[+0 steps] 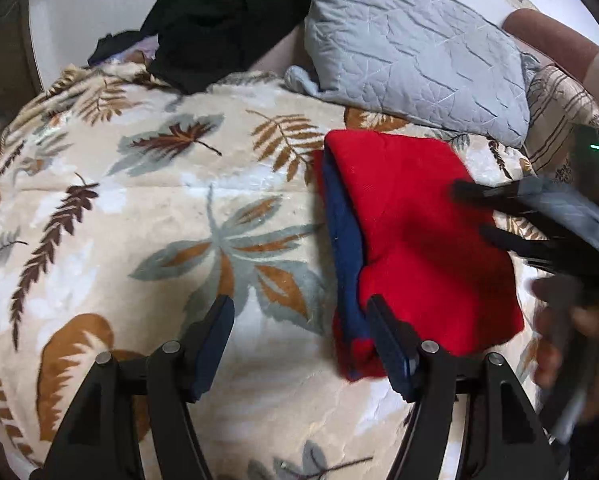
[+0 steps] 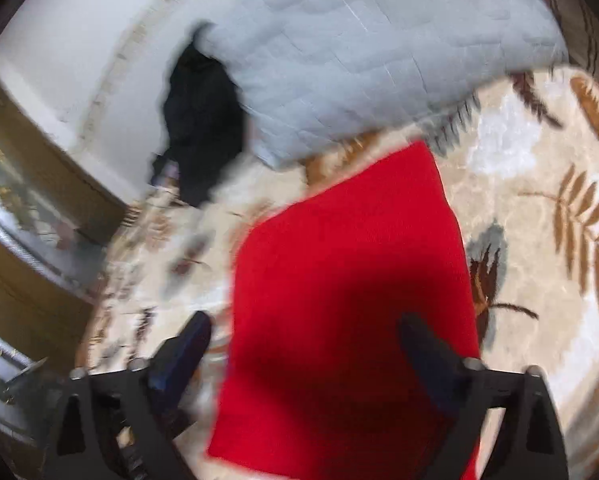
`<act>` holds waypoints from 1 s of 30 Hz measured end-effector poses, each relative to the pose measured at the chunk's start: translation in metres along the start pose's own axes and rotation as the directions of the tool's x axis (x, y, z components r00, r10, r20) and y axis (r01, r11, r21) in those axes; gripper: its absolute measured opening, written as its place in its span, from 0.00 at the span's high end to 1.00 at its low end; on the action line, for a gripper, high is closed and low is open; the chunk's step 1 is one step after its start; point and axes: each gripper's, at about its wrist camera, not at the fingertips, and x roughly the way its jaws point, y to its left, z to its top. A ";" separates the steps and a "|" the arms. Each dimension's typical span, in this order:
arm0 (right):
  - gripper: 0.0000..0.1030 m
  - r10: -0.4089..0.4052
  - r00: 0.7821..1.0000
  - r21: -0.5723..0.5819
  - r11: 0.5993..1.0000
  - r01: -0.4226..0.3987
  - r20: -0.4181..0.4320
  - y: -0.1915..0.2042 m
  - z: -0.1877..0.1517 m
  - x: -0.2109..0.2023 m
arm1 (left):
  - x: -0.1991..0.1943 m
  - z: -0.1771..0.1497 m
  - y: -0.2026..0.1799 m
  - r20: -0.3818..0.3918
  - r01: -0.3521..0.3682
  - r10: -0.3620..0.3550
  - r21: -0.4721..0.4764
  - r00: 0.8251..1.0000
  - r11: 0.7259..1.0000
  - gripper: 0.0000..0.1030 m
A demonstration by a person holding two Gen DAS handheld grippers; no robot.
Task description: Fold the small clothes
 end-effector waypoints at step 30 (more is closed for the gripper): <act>0.04 -0.153 0.974 -0.215 0.958 0.188 0.169 0.015 -0.133 -0.119 | -0.078 -0.037 -0.008 0.125 -0.090 0.088 0.013 0.988 0.996 0.32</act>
